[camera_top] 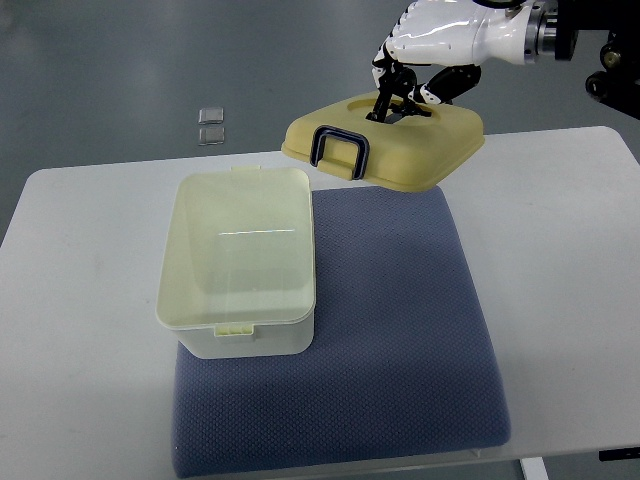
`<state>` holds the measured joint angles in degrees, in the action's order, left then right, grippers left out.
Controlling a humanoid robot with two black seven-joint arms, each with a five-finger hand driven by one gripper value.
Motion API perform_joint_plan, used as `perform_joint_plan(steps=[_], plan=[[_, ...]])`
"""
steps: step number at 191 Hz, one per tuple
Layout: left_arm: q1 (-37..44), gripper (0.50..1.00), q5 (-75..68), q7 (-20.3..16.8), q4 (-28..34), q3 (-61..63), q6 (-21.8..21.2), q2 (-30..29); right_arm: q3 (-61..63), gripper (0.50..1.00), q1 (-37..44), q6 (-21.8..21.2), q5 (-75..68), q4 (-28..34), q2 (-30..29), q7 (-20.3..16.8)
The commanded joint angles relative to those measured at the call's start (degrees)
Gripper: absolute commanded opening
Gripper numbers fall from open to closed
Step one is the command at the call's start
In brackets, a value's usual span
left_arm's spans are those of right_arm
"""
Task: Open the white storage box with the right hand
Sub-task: 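Lower the held lid onto the cushion beside the box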
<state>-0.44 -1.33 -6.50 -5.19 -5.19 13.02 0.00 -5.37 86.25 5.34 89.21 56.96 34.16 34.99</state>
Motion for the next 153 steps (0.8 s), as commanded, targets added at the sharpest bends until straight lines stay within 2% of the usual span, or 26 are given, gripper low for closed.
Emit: perform_joint_plan(steps=[1,46,153], plan=[[0.00,1.000,0.02,0.00,0.00,0.00,-0.01,0.00,3.78,0.500,-3.89,0.03,2.11,0.69,0.82,0.01],[0.00,1.000,0.02,0.00,0.00,0.00,-0.01,0.00,9.32,0.500,-11.01,0.02,6.68,2.19,1.09,0.01],[0.00,1.000,-0.07,0.00,0.00,0.00,-0.01,0.00,9.32,0.500,-15.94,1.69,7.91,3.77,2.76,0.01]])
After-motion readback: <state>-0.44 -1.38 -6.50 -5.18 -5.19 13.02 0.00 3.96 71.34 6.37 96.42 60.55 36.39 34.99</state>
